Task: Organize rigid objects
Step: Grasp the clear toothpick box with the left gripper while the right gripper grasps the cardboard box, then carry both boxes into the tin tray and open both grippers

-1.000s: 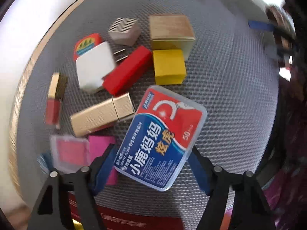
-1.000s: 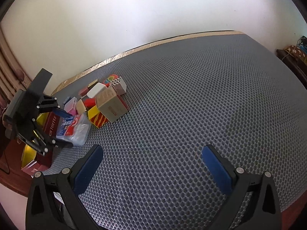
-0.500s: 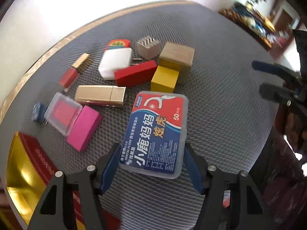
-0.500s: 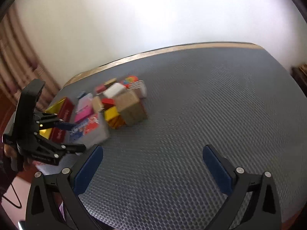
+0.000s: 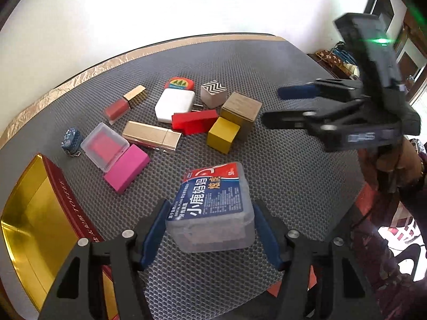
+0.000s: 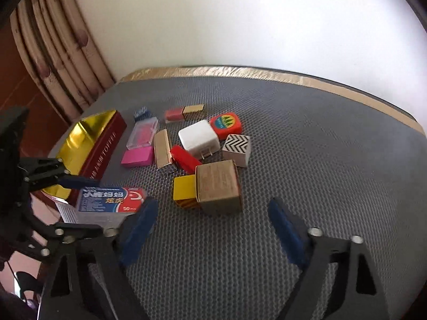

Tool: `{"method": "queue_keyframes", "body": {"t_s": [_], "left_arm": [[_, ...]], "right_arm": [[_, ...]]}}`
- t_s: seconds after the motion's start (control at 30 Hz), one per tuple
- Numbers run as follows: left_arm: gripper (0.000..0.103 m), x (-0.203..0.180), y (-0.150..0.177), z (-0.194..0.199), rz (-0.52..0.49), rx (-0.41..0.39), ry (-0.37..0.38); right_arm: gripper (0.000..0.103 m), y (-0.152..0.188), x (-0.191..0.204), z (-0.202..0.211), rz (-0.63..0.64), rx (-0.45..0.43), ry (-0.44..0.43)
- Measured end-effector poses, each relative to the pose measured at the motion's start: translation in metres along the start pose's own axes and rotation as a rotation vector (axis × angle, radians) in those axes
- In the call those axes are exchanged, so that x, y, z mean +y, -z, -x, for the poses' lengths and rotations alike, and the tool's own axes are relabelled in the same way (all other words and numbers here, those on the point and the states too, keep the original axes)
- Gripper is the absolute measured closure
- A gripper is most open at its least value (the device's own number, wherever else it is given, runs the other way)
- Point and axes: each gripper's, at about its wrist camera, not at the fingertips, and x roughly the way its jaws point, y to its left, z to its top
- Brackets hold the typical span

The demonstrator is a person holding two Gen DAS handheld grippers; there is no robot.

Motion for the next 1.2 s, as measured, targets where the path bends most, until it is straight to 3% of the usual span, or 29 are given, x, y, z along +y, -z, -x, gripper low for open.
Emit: {"method": "queue_keyframes", "body": {"t_s": [0.07,0.33,0.5,0.53,0.83,0.97,1.1,1.2], "left_arm": [[0.038,-0.003,-0.009,0.001,0.001,0.003,-0.004],[0.038,-0.008,-0.006,0.008,-0.005,0.001,-0.009],[0.039,-0.019,-0.007,0.005,0.004,-0.011,-0.006],[0.039,-0.020,-0.009,0.006,0.006,-0.018,-0.011],[0.039,-0.007,-0.018,0.038,0.047,-0.078,-0.030],[0.039,0.019,-0.009,0.072,0.077,-0.108,-0.110],[0.039,0.054,0.003,0.104,0.133,-0.129,-0.238],[0.039,0.084,0.011,0.107,0.185,-0.119,-0.308]], "right_arm": [[0.048,-0.003,0.001,-0.011,0.017,0.032,-0.010],[0.046,-0.013,-0.011,-0.028,0.007,0.070,-0.058],[0.048,-0.016,-0.014,-0.041,0.012,0.094,-0.044],[0.060,-0.015,-0.014,-0.044,0.009,0.107,-0.041],[0.060,-0.011,-0.022,-0.004,-0.057,0.010,-0.031],[0.060,-0.012,-0.010,0.025,-0.044,-0.044,-0.048],[0.060,-0.022,0.015,0.040,-0.032,-0.077,-0.113],[0.060,-0.029,0.042,0.041,-0.010,-0.086,-0.178]]}}
